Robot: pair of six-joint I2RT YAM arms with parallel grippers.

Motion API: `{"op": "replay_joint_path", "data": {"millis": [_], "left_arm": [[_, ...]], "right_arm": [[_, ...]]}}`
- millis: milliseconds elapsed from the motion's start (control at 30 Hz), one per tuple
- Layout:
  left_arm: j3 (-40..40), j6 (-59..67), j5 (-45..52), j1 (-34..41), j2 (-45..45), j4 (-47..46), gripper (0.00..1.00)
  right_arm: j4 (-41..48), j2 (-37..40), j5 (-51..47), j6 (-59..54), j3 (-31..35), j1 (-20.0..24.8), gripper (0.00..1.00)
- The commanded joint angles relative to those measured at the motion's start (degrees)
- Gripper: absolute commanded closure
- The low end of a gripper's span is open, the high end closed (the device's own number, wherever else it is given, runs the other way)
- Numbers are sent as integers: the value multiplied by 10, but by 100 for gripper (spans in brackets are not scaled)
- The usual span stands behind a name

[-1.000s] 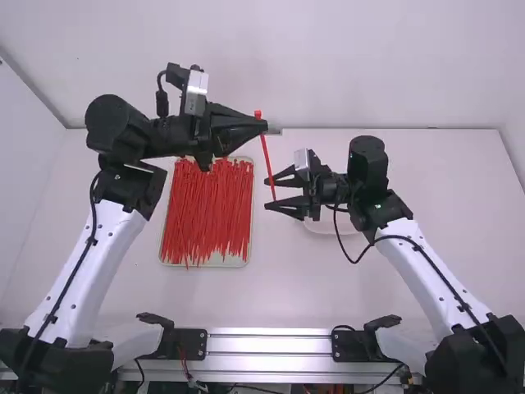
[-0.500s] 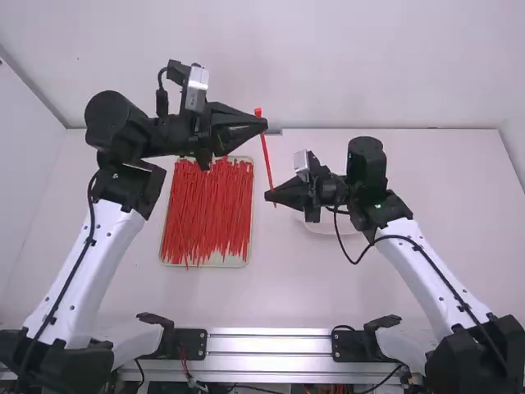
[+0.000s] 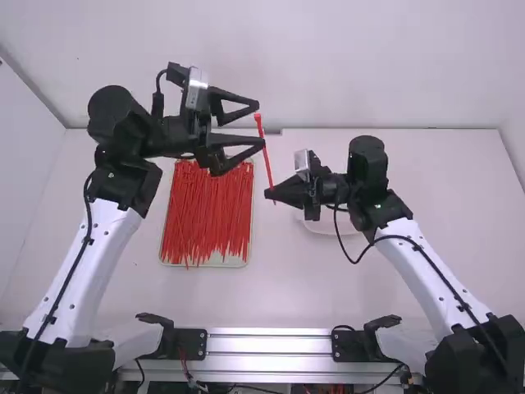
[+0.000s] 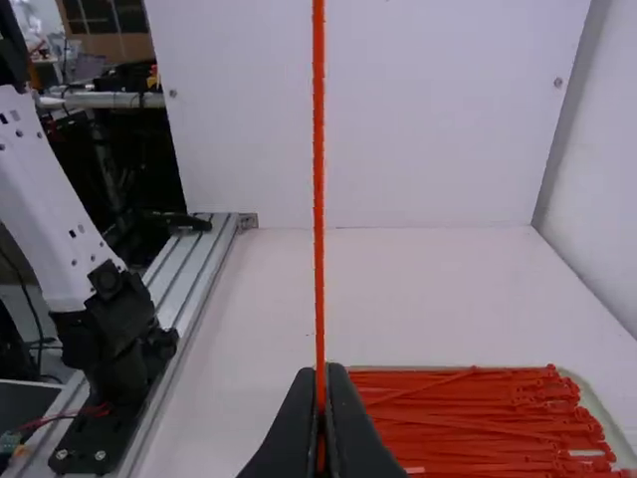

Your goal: Fasten the cable tie

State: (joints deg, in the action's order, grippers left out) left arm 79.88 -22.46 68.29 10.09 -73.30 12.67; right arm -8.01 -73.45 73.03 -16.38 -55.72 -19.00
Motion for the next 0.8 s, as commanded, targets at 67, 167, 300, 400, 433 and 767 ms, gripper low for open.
{"op": "replay_joint_path", "data": {"millis": [67, 167, 300, 400, 433, 767], "left_arm": [[12, 100, -27, -21, 1, -73, 1], [12, 151, -80, -21, 1, -154, 1], [12, 210, -94, -21, 1, -216, 1], [12, 248, -95, -25, 1, -243, 1], [12, 252, -94, -27, 1, -243, 1], [12, 259, -122, -46, 1, -223, 1]], "right_arm": [[-63, -4, -14, 88, 5, -1, 100], [-117, -4, -45, 136, 5, 10, 100], [-147, -4, -83, 167, 5, 37, 100], [-156, -4, -139, 201, 5, 66, 100], [-156, -4, -150, 208, 5, 73, 100], [-85, -4, -399, 269, 5, 143, 100]]}}
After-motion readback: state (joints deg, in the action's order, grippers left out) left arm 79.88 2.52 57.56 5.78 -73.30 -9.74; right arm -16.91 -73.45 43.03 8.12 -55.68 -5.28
